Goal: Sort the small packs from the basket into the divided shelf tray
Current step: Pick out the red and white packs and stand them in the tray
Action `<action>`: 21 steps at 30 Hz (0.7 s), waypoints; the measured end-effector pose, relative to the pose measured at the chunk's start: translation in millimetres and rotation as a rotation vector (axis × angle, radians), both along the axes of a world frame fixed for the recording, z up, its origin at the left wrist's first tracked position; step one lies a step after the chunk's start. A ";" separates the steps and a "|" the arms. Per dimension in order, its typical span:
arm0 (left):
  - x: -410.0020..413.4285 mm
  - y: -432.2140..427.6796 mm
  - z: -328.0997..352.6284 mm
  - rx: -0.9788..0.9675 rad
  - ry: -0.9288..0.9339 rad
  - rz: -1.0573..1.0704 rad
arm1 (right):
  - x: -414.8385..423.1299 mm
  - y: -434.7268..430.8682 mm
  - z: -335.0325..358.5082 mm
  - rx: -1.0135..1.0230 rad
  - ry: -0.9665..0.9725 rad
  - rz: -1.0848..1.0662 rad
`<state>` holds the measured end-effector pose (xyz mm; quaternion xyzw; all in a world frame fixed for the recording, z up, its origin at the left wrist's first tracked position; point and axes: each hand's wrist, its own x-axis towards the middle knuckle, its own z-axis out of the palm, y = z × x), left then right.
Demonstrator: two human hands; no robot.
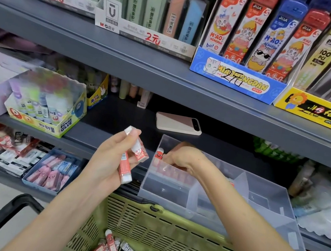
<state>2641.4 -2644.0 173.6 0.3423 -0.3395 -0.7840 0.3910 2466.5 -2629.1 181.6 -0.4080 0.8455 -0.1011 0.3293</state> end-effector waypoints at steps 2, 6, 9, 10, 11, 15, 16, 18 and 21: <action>-0.8 0.5 0.8 -0.035 0.012 0.002 | 2.2 6.3 8.0 -0.058 0.067 0.054; -0.8 1.7 1.7 -0.089 0.011 0.018 | 20.8 32.7 30.7 -0.489 -0.337 -0.017; -2.3 6.7 4.2 -0.137 -0.015 0.024 | 43.7 57.1 40.4 -0.499 -0.555 0.057; -3.9 10.0 5.9 -0.167 -0.036 0.030 | 48.9 63.9 40.5 -0.505 -0.547 0.054; -5.8 13.6 7.9 -0.200 -0.056 0.036 | 51.8 69.6 39.7 -0.526 -0.523 0.029; -16.3 30.8 17.0 -0.365 -0.177 -0.023 | 46.4 94.9 39.6 -0.614 -0.469 -0.077; -20.0 35.4 19.7 -0.416 -0.215 -0.060 | 41.4 102.5 39.0 -0.630 -0.493 -0.096; -28.7 44.0 26.2 -0.496 -0.265 -0.148 | 28.4 118.5 38.1 -0.643 -0.552 -0.117; -43.8 52.2 30.5 -0.516 -0.267 -0.256 | -1.5 135.6 38.7 -0.656 -0.614 -0.196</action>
